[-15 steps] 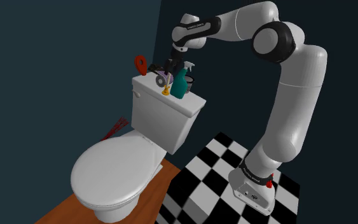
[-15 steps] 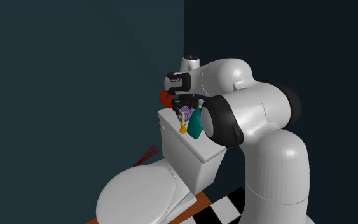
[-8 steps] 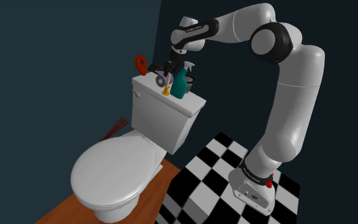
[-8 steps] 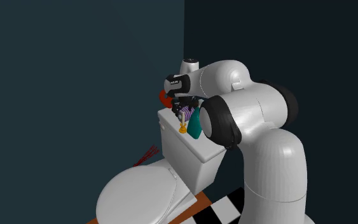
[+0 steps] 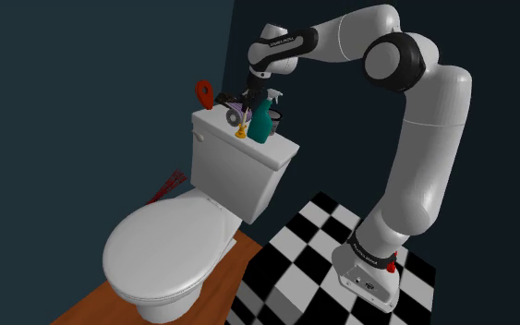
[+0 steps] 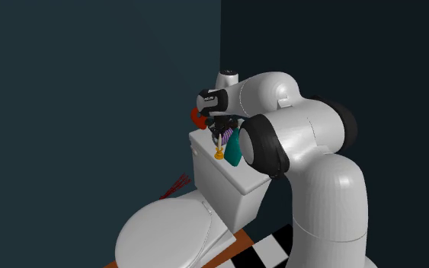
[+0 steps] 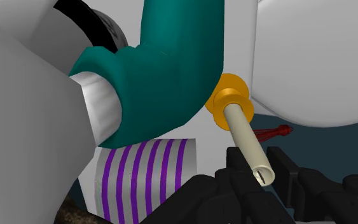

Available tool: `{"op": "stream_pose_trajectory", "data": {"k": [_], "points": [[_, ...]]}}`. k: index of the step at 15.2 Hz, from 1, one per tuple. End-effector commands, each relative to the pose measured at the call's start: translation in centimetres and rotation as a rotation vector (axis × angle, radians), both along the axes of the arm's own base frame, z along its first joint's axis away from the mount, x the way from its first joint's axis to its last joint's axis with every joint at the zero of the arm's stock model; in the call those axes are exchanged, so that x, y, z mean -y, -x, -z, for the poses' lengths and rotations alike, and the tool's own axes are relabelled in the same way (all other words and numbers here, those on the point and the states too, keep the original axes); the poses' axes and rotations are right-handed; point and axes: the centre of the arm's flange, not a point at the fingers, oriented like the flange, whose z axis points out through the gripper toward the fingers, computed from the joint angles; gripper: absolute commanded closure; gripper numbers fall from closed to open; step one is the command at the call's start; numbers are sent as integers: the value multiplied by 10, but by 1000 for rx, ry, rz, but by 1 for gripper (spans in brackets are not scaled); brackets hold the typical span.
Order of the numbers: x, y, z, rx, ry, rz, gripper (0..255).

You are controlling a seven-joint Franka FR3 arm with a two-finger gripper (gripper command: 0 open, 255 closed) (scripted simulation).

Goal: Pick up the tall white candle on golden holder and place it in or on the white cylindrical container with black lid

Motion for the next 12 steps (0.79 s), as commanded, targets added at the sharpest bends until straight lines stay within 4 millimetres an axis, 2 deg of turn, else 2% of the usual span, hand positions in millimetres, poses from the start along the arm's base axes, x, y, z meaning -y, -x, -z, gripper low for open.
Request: {"op": "stream_pose_trajectory", "data": {"k": [1,4,12], "points": [[0,0,0,0,0,0,255],[0,0,0,0,0,0,255],[0,0,-42,0,0,0,255]]}}
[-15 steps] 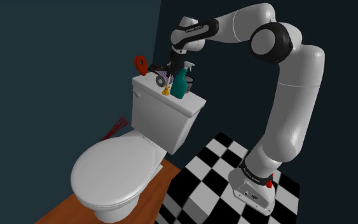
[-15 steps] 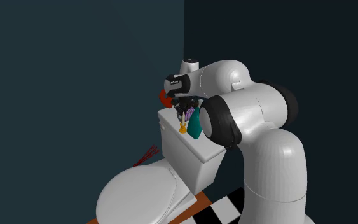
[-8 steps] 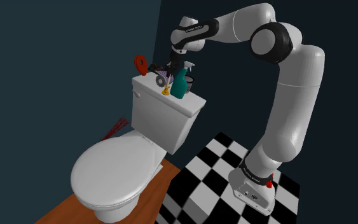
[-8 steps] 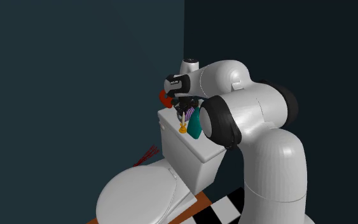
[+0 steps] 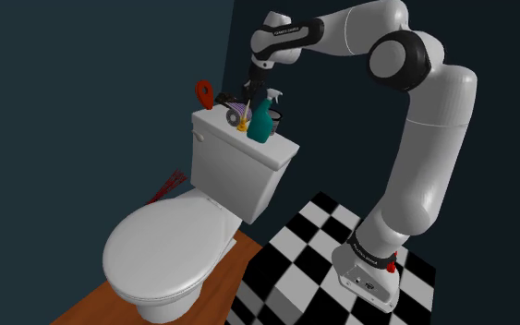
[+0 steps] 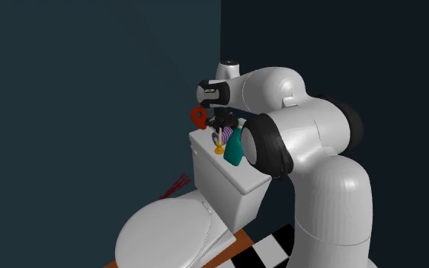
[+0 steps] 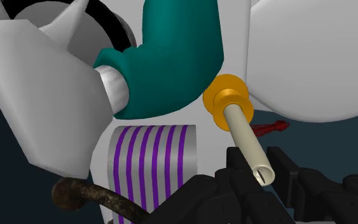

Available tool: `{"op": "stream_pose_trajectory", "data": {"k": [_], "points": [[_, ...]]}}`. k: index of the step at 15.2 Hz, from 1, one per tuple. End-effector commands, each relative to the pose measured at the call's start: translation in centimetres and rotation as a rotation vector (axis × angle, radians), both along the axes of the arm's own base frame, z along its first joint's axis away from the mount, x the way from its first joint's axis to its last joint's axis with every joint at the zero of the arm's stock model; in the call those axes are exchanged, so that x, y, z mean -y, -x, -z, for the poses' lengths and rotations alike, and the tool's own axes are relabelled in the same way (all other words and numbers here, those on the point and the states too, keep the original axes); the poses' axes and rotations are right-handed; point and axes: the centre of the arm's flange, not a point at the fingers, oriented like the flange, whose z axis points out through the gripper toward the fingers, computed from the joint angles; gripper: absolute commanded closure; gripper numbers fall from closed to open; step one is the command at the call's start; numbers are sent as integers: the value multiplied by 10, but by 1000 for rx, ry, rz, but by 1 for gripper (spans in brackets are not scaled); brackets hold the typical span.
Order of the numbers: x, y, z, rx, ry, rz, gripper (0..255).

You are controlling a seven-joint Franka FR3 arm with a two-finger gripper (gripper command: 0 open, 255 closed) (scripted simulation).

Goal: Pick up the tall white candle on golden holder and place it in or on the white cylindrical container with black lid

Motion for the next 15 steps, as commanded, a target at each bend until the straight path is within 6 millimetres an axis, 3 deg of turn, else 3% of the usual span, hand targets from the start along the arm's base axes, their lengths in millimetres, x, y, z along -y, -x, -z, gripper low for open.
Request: {"op": "stream_pose_trajectory", "data": {"k": [1,15], "points": [[-1,0,-11,0,0,0,255],[-1,0,-85,0,0,0,255]]}}
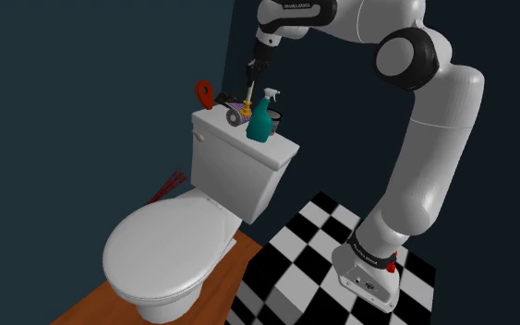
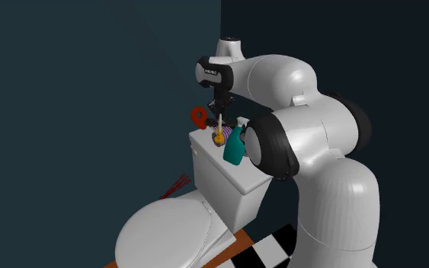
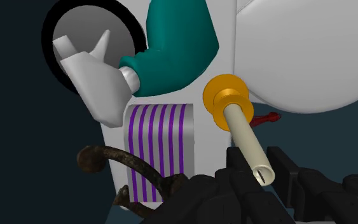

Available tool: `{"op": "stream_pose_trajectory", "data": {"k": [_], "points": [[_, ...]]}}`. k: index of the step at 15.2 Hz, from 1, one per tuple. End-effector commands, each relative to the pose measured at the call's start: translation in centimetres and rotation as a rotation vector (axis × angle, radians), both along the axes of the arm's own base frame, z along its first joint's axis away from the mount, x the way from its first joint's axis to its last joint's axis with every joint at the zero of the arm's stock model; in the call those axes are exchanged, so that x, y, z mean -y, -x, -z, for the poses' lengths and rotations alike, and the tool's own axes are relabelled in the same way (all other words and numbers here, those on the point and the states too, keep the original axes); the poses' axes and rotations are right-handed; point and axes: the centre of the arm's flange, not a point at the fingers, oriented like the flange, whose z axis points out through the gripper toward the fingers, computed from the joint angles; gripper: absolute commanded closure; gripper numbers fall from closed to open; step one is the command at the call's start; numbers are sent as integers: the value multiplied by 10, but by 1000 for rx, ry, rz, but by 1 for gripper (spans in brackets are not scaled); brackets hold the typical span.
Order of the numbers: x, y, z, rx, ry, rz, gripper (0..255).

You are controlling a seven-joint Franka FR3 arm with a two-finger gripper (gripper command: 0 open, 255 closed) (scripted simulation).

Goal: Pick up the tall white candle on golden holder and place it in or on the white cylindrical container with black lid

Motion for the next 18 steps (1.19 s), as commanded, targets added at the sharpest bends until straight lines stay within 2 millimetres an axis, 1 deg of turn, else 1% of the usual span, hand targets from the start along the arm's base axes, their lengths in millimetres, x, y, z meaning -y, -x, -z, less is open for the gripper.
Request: {"op": "stream_pose_trajectory", "data": {"k": [1,9,10,18], "points": [[1,-1,-11,0,0,0,255],[1,-1,-53,0,0,0,255],[1,-1,-56,0,0,0,255],[96,21,-96,0,0,0,255]]}}
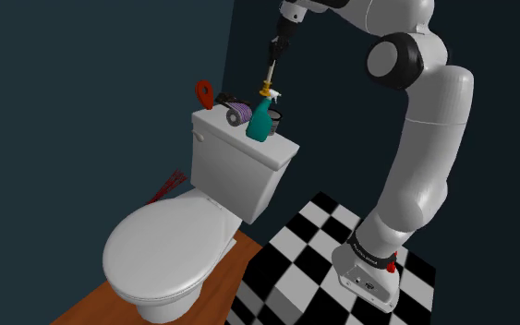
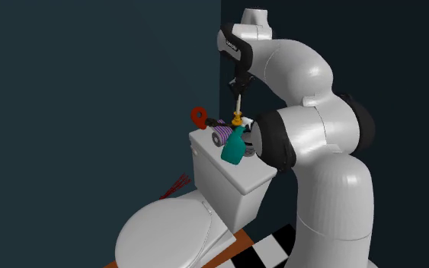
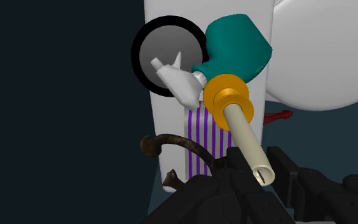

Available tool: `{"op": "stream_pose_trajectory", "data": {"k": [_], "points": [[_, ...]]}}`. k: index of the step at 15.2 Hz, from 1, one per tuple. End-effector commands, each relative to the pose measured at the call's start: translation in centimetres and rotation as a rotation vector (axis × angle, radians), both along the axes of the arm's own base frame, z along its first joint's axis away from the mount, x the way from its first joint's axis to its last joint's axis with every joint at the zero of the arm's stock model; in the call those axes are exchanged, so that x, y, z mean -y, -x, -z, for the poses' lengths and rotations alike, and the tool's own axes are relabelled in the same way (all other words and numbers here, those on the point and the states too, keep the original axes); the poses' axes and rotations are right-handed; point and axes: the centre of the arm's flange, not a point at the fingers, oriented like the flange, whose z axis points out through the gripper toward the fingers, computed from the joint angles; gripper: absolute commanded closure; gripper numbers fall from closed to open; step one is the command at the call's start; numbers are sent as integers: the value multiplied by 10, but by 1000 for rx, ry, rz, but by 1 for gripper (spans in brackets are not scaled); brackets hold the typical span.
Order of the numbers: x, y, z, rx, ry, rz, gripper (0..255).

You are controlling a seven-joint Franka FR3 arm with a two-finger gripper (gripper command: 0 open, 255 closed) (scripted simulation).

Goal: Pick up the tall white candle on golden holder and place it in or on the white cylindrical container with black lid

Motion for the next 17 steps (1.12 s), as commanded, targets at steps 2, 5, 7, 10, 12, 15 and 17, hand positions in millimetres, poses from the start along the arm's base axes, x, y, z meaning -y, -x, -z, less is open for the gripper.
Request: {"op": "stream_pose_trajectory", "data": {"k": [2,5,7,10,12,15,17], "points": [[34,9,-19,0,0,-2,255],[72,18,-35,0,0,-2,255],[72,18,-24,0,0,-2,255],[72,18,-8,0,0,-2,255],[72,18,2,0,0,-2,255],[72,18,18,0,0,-2,255],[72,18,29,0,0,-2,255]]}}
